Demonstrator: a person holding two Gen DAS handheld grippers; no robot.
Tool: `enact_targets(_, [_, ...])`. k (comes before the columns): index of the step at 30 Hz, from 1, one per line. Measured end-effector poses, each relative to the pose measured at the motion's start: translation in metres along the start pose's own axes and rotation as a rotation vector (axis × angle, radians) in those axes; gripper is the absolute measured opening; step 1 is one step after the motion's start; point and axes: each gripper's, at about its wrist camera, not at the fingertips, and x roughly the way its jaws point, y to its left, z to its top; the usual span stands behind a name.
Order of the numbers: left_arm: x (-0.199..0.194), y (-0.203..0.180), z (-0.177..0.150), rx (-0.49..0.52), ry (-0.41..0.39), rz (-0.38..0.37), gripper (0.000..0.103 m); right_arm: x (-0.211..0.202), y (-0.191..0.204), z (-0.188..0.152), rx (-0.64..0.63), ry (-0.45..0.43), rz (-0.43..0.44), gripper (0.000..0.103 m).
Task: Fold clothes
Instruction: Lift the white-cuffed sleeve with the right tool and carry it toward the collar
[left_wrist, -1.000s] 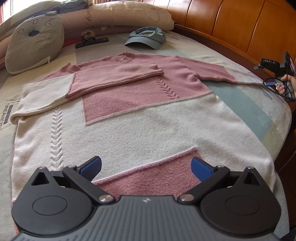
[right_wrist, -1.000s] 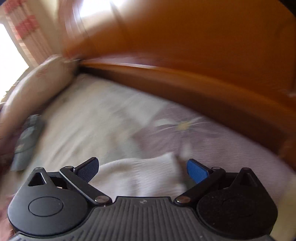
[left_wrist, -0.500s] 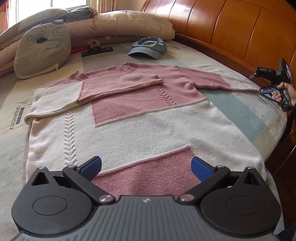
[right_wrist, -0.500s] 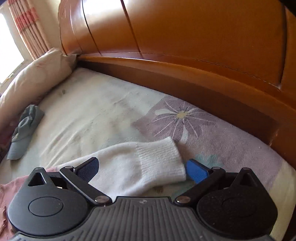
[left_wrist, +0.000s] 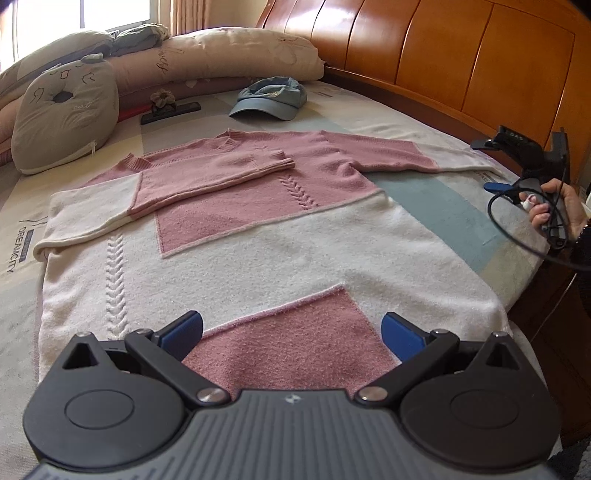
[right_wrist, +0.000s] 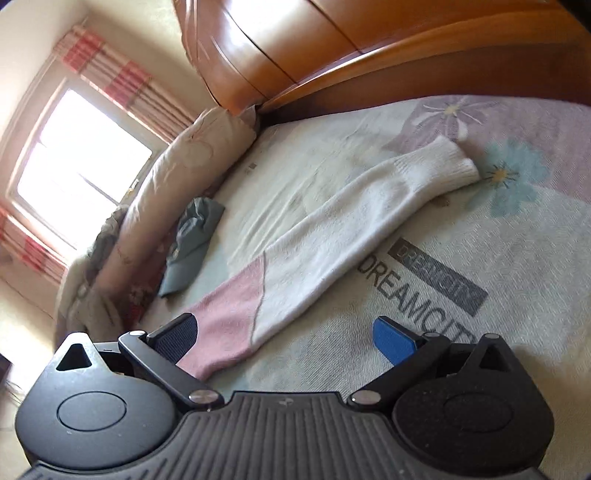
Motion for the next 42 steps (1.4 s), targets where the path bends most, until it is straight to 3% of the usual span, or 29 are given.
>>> enact_targets(15, [0.024, -0.001, 0.009, -0.032, 0.019, 0.03, 0.102, 0.059, 0.01, 0.024, -0.166, -0.146, -0.066, 0.103])
enact_targets(25, [0.031, 0.009, 0.011, -0.072, 0.019, 0.032, 0.102, 0.066, 0.013, 0.035, -0.137, -0.186, -0.024, 0.103])
enact_targets(33, [0.021, 0.018, 0.009, -0.1, -0.002, 0.029, 0.102, 0.053, 0.036, 0.037, -0.099, -0.182, 0.058, 0.103])
enact_targets(42, [-0.004, 0.022, -0.002, -0.051, 0.0, 0.033, 0.102, 0.048, 0.086, 0.03, -0.169, -0.125, 0.046, 0.103])
